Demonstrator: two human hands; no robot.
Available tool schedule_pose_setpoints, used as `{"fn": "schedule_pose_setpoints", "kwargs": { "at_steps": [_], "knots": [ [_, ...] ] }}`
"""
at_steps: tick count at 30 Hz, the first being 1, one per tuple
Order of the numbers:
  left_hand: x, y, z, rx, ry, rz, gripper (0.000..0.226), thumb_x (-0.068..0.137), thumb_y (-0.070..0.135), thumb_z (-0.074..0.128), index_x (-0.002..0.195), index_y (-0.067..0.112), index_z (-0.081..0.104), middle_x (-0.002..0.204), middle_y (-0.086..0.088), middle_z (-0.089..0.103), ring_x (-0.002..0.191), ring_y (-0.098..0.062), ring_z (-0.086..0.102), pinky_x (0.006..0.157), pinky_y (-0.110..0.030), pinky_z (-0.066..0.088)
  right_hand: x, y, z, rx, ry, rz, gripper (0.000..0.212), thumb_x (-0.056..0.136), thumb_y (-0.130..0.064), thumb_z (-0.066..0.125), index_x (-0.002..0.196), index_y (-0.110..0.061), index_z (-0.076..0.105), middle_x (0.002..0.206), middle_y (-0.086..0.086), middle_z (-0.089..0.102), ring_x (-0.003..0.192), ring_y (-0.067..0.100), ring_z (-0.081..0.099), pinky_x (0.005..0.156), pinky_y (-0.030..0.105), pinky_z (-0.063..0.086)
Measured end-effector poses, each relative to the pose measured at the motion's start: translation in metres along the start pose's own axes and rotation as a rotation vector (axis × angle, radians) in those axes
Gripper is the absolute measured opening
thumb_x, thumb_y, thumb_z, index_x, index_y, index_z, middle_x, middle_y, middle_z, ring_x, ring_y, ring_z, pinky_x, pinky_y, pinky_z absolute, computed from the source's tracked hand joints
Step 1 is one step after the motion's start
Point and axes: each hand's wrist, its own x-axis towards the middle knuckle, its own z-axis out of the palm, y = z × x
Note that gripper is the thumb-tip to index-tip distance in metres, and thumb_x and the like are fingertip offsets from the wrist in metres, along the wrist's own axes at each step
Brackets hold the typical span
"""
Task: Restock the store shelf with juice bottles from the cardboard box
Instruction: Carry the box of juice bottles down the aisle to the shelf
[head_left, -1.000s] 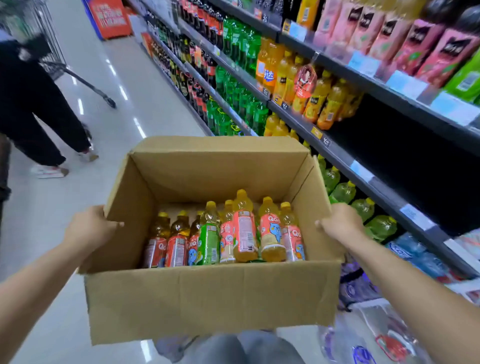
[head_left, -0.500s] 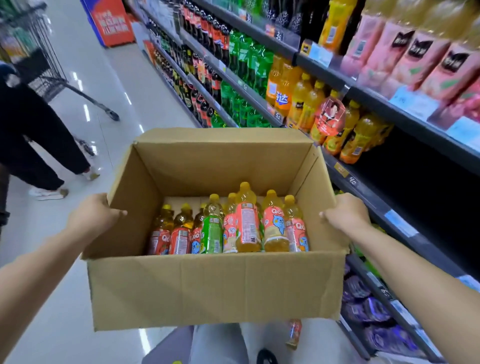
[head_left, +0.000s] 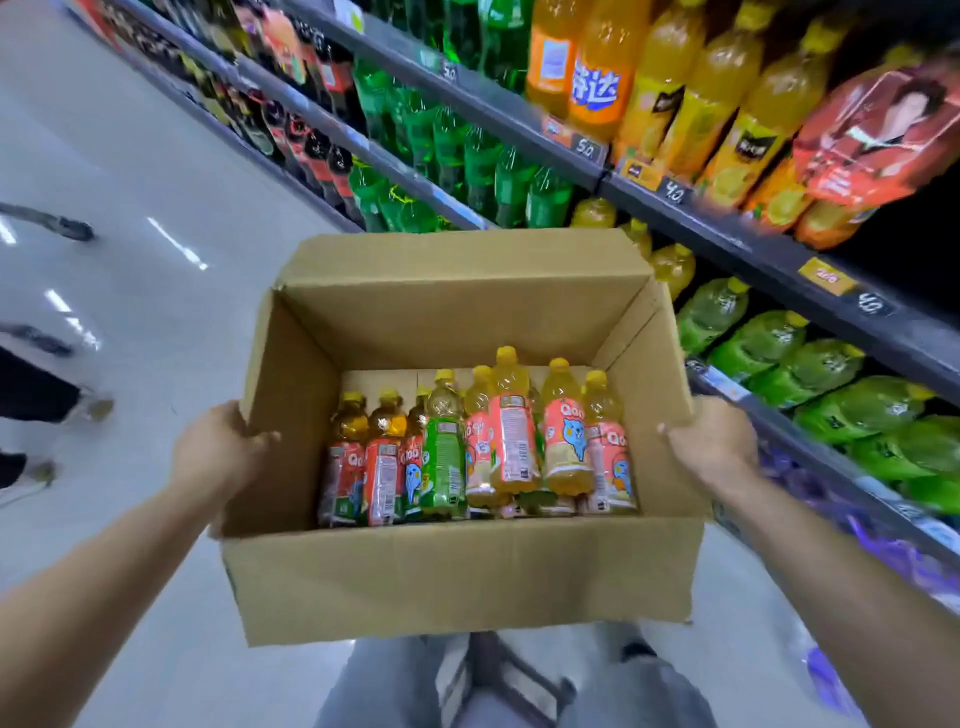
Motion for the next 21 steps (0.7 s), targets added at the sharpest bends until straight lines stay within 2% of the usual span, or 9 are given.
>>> {"fn": "schedule_pose_setpoints", "kwargs": {
  "at_steps": [4,8,11,17,21],
  "knots": [
    [0.055,-0.027,0.034,0.045,-0.034,-0.007,0.017,0.082,0.022,0.07,0.086,0.009,0.06,0.077,-0.015,0.063,0.079,-0.037,0.062,0.064,-0.036,0.046,0.019,-0.026,0.059,0.007,-0.059,0.039,0.028,0.085,-0.022,0.069,0.105,-0.003,0.071,0.104,0.022,0.069,0.102,0.038,0.062,0.08,0.037,0.048],
    [0.099,-0.065,0.088,0.02,-0.073,-0.017,0.015,0.081,0.021,0.069,0.088,0.009,0.063,0.073,-0.012,0.065,0.072,-0.035,0.061,0.064,-0.039,0.05,0.05,-0.039,0.127,0.018,-0.146,0.068,0.024,0.081,-0.02,0.073,0.101,-0.006,0.073,0.097,0.018,0.072,0.093,0.033,0.066,0.069,0.031,0.047],
    [0.127,-0.092,0.139,0.019,-0.079,-0.047,0.011,0.082,0.021,0.068,0.087,0.013,0.063,0.074,-0.01,0.064,0.072,-0.034,0.06,0.063,-0.037,0.047,0.08,-0.04,0.184,0.041,-0.155,0.064,0.02,0.08,-0.017,0.072,0.096,-0.005,0.074,0.091,0.019,0.072,0.088,0.033,0.066,0.064,0.029,0.043],
    [0.178,-0.129,0.241,0.052,-0.056,-0.056,0.011,0.083,0.019,0.068,0.085,0.011,0.06,0.073,-0.012,0.06,0.069,-0.03,0.049,0.061,-0.035,0.037,0.137,-0.025,0.294,0.051,-0.175,0.07,0.015,0.084,-0.017,0.069,0.096,-0.008,0.073,0.09,0.017,0.069,0.092,0.033,0.065,0.064,0.027,0.036],
    [0.205,-0.138,0.306,0.062,-0.06,-0.08,0.013,0.085,0.019,0.065,0.09,0.007,0.062,0.075,-0.013,0.06,0.069,-0.03,0.049,0.061,-0.035,0.038,0.174,-0.008,0.358,0.039,-0.178,0.065,0.016,0.082,-0.019,0.07,0.094,-0.009,0.073,0.094,0.016,0.071,0.091,0.034,0.064,0.065,0.027,0.038]
  ]
}}
